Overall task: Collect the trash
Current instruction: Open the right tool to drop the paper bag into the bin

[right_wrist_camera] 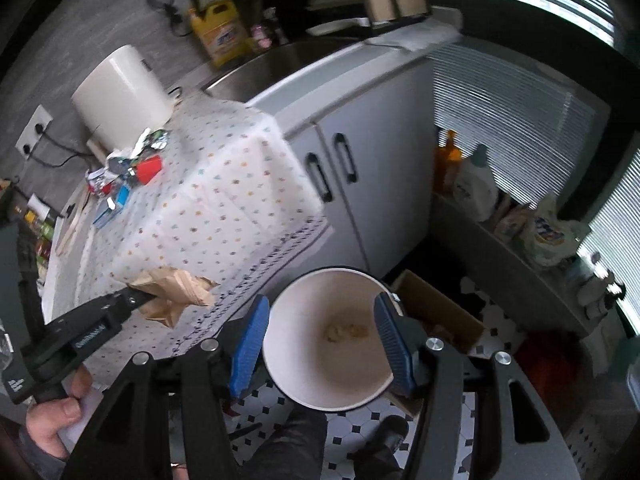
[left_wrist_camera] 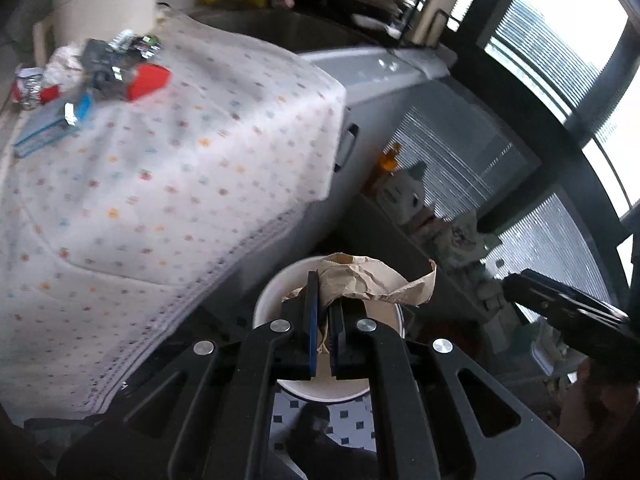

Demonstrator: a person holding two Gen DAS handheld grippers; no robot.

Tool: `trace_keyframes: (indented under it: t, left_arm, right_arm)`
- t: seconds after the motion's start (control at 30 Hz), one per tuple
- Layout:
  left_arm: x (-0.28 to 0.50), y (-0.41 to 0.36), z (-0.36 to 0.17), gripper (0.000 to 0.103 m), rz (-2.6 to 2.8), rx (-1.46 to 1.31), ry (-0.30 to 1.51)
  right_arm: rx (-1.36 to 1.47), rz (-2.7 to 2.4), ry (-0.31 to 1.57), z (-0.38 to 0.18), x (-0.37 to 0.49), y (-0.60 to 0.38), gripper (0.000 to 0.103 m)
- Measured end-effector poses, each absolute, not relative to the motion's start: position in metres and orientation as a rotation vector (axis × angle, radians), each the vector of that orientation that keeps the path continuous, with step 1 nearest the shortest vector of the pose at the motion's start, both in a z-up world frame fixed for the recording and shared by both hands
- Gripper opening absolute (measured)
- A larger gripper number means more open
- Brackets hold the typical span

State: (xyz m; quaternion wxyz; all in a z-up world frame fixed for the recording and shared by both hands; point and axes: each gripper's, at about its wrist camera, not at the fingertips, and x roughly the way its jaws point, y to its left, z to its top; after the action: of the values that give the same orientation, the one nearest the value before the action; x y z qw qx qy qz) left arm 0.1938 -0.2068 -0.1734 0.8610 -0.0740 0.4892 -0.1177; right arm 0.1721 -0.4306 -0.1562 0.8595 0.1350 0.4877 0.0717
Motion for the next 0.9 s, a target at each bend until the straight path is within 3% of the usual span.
trace_keyframes:
  t: [0.4,0.43,0.47,0.5,0.57,0.9]
  left_arm:
    - [0.209,-0.252,-0.209,0.008,-0.358,-0.140,1.107]
    - [0.210,-0.254,-0.210,0.011,-0.367,-0.144,1.116]
    - [0.210,-0.257,-0.211,0.026,-0.373,-0.147,1.123]
    - [0.210,-0.259,-0.210,0.050,-0.372,-0.145,1.121]
    - [0.208,-0.257,-0.203,0.066,-0.360,-0.146,1.088]
    - [0.204,-0.211,-0.155,0.087,-0.232,-0.151,0.996]
  right_arm:
    - [0.333,0.001,1.034,-0.164,0.148,-0.481,0.059]
    - [0.334,-0.009,1.034,-0.164,0.146,-0.484,0.059]
    - [0.335,-0.015,1.034,-0.163,0.145,-0.486,0.059]
    - [0.337,-0.019,1.032,-0.162,0.144,-0.488,0.060]
    - [0.340,-0.029,1.026,-0.160,0.144,-0.491,0.063]
    - [0.320,0.052,0.965,-0.134,0.165,-0.465,0.069]
